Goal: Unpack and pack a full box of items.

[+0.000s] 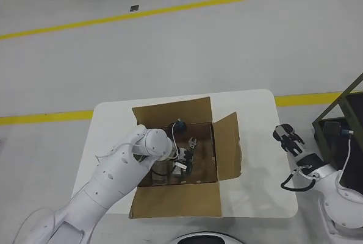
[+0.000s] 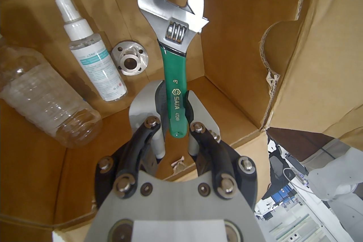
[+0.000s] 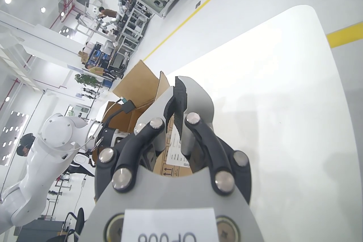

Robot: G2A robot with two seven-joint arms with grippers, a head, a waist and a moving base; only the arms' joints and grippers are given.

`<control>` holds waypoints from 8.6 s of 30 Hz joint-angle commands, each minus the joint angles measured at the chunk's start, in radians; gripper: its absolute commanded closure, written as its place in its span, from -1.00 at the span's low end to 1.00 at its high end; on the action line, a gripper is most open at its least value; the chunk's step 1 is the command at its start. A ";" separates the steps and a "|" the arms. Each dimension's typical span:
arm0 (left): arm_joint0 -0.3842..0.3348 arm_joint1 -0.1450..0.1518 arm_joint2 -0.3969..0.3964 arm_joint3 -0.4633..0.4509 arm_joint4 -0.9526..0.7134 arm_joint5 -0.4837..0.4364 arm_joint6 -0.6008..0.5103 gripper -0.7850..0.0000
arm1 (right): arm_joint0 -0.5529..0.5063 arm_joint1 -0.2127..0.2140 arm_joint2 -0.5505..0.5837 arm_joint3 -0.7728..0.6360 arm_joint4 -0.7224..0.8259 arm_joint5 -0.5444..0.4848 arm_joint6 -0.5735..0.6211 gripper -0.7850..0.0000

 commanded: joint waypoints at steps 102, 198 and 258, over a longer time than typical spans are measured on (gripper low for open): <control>0.334 0.168 -0.426 -0.570 0.344 -0.128 -0.078 -1.00 | 0.073 0.068 0.037 0.099 0.181 -0.019 0.388 0.04; 0.438 0.215 -0.423 -0.593 0.366 -0.253 0.059 1.00 | 0.030 0.060 -0.182 0.079 -0.139 -0.244 0.065 1.00; 0.270 0.164 -0.231 -0.365 0.210 -0.361 0.081 -1.00 | 0.138 0.071 -0.212 0.070 -0.144 -0.135 0.207 1.00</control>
